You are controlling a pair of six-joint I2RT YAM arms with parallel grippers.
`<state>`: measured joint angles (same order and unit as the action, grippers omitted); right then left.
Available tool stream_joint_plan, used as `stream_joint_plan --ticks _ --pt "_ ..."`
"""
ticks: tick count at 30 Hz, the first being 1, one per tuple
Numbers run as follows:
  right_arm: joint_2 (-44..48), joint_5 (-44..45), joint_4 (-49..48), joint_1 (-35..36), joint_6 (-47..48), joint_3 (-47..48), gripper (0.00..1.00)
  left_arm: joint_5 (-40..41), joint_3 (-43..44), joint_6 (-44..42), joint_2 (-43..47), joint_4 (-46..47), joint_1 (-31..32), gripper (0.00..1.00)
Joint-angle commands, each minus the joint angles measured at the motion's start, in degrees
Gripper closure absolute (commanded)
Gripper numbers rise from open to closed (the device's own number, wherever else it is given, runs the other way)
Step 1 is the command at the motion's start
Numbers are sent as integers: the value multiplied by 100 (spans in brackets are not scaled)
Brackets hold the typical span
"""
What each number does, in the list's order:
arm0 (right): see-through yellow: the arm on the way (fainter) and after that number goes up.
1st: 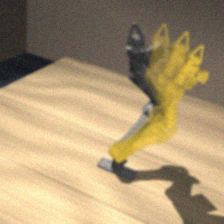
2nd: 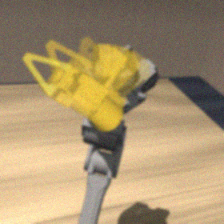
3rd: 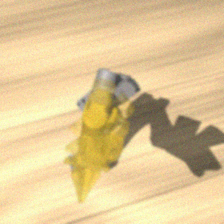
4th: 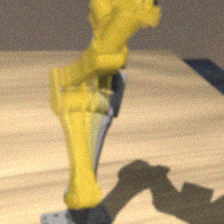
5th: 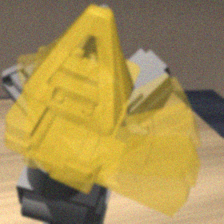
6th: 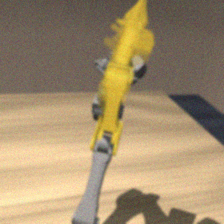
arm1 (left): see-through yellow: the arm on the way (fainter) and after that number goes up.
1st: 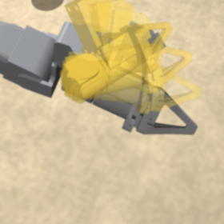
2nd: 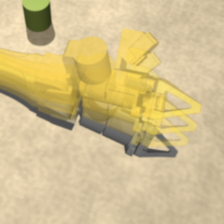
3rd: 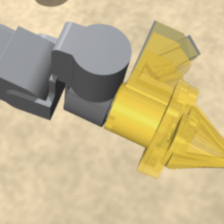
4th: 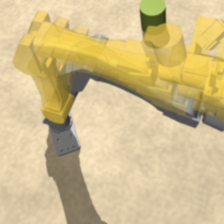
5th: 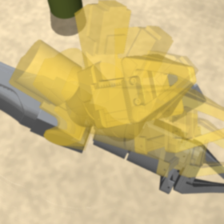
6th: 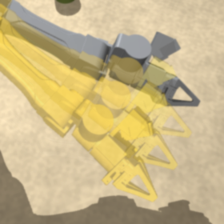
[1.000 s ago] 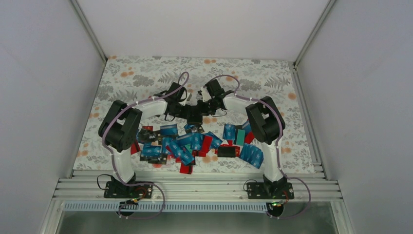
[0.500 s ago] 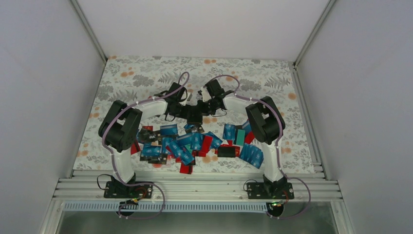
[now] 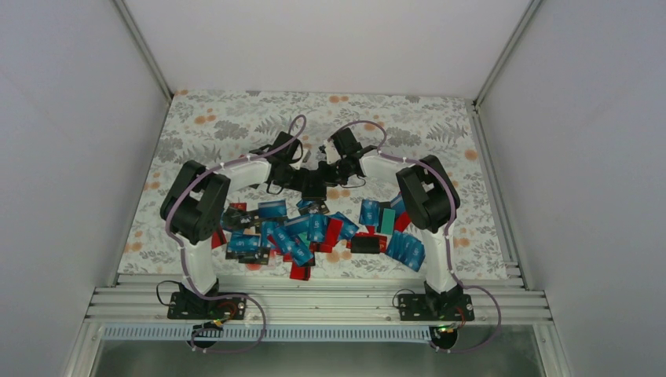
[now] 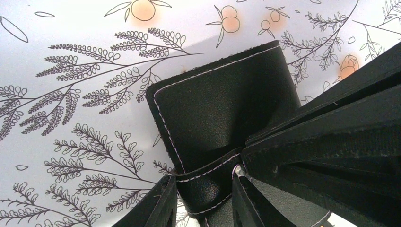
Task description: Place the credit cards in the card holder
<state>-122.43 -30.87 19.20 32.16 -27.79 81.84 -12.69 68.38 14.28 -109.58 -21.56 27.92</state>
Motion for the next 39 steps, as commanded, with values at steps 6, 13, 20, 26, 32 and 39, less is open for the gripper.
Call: stream_joint_plan --ticks 6,13,20,26,32,39 --pt "-422 393 497 49 116 -170 96 532 139 185 -681 -218 -24 72" --pt "-494 389 520 39 174 -140 96 601 106 523 -1079 -395 -42 75" --pt "-341 288 749 31 363 286 96 584 269 561 -448 -586 -30 74" --pt "302 148 842 40 609 796 64 785 542 380 494 -731 -35 56" --pt "1157 587 741 30 902 779 20 1040 390 53 1450 -441 -6 0" --pt "2439 1931 438 34 1061 307 0 2565 300 28 2340 -390 96 0"
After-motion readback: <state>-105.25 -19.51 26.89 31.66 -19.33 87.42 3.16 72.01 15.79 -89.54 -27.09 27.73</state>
